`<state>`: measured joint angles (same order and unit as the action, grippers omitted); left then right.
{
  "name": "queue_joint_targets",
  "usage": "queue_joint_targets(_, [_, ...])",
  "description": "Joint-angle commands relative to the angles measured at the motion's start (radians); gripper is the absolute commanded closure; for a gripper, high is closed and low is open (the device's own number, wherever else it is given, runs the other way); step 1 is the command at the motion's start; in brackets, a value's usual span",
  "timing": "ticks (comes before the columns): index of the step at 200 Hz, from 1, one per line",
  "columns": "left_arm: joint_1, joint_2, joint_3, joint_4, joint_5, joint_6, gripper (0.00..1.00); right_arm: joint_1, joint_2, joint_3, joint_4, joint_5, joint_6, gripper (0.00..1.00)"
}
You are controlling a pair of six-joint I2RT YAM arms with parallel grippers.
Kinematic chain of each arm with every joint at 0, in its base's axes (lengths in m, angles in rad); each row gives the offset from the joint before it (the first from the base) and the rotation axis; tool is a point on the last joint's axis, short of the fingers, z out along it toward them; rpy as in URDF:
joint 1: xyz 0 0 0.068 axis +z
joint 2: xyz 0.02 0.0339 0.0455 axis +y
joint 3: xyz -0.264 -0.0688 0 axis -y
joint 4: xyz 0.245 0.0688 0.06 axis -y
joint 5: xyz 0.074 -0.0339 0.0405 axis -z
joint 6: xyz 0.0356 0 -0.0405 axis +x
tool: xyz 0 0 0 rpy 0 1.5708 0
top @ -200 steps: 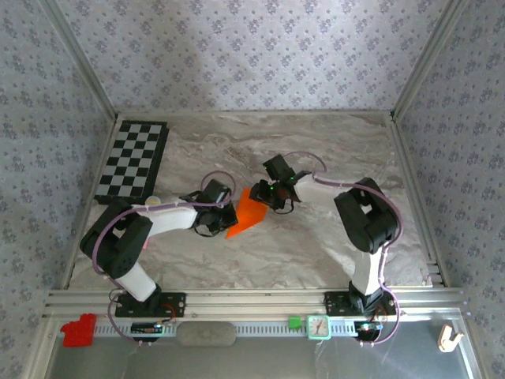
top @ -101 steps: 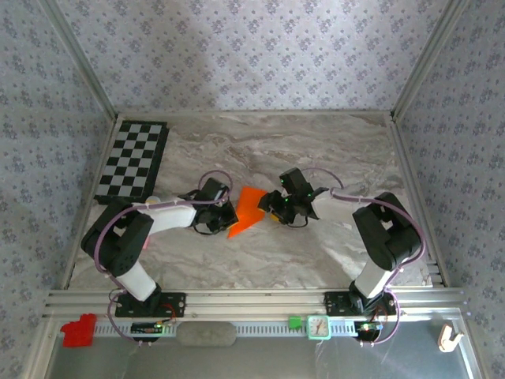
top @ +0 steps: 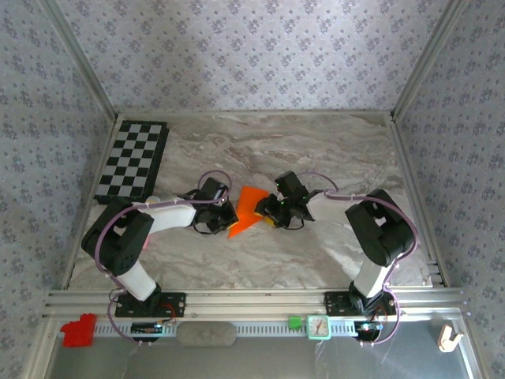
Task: Fold a paper plane with a square sheet of paper (pick it up from the middle)
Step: Fold the wing for the fifth time at the center of the table.
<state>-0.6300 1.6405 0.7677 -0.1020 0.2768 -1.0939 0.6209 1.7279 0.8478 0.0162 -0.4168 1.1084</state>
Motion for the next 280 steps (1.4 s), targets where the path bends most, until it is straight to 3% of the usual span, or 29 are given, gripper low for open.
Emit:
queue_joint_targets(1, [0.001, 0.036, -0.015, -0.046, -0.004, -0.009, 0.91, 0.006, 0.024, 0.025, 0.002, -0.024, 0.004, 0.56])
queue_joint_targets(72, [0.001, 0.035, -0.014, -0.048, -0.003, -0.010, 0.91, 0.005, 0.055, 0.011, 0.086, -0.062, 0.023, 0.59])
queue_joint_targets(122, [0.006, 0.028, -0.019, -0.045, 0.002, -0.014, 0.91, -0.003, 0.036, -0.053, 0.253, -0.085, 0.054, 0.62])
queue_joint_targets(199, [0.050, 0.036, -0.076, 0.071, 0.095, -0.049, 0.91, -0.032, 0.081, -0.115, 0.395, -0.134, 0.084, 0.71])
queue_joint_targets(280, [0.071, -0.007, -0.054, 0.055, 0.114, -0.010, 0.87, -0.044, 0.065, -0.107, 0.355, -0.122, 0.037, 0.91])
